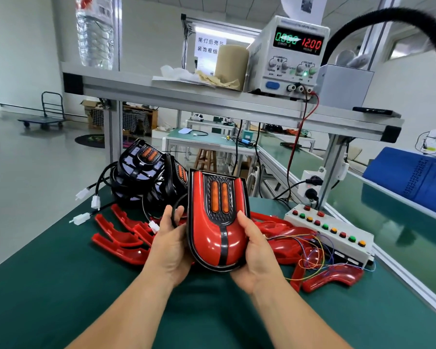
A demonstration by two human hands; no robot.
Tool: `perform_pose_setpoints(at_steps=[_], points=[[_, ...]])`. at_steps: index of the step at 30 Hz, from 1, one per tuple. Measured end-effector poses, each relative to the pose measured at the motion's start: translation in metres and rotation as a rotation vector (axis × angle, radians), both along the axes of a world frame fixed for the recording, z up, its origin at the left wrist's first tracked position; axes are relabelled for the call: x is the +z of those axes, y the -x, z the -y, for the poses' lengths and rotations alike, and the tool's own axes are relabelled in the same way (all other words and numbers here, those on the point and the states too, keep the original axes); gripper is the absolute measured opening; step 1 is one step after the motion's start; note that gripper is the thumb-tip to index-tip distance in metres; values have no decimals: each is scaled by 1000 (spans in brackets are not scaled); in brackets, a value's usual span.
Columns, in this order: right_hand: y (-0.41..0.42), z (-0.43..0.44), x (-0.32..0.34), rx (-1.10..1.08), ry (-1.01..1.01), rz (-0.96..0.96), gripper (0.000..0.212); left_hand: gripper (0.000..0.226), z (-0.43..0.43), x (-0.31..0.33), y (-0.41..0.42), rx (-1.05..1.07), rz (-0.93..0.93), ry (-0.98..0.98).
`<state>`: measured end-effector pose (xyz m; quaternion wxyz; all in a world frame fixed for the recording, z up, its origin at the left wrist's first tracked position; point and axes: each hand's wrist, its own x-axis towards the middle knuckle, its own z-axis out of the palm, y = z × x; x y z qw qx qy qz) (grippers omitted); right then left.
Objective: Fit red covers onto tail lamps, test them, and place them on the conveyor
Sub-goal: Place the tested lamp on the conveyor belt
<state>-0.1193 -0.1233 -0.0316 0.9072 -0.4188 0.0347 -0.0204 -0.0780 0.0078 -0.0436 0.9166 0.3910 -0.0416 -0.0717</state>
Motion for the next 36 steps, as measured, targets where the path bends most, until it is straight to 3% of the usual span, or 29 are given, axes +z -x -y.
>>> perform_pose_setpoints(at_steps=[4, 7, 13, 17, 21, 25, 29, 36], points=[[0, 1, -1, 20, -83, 6, 53, 60, 1, 1, 4, -50, 3, 25], [0, 0, 4, -64, -62, 24, 57, 45, 2, 2, 7, -81, 10, 37], [4, 8, 10, -235, 159, 106, 42, 52, -2, 6, 9, -90, 15, 11], [9, 13, 13, -270, 276, 100, 77, 56, -2, 10, 12, -13, 134, -160], [11, 13, 19, -331, 333, 145, 43, 56, 1, 13, 20, -108, 307, -343], [13, 19, 21, -361, 369, 173, 33, 54, 6, 11, 27, -270, 361, -385], [18, 29, 21, -434, 292, 132, 62, 57, 10, 16, 33, -374, 378, -315], [31, 36, 21, -547, 458, 184, 29, 41, 40, 21, 33, -37, 268, -293]])
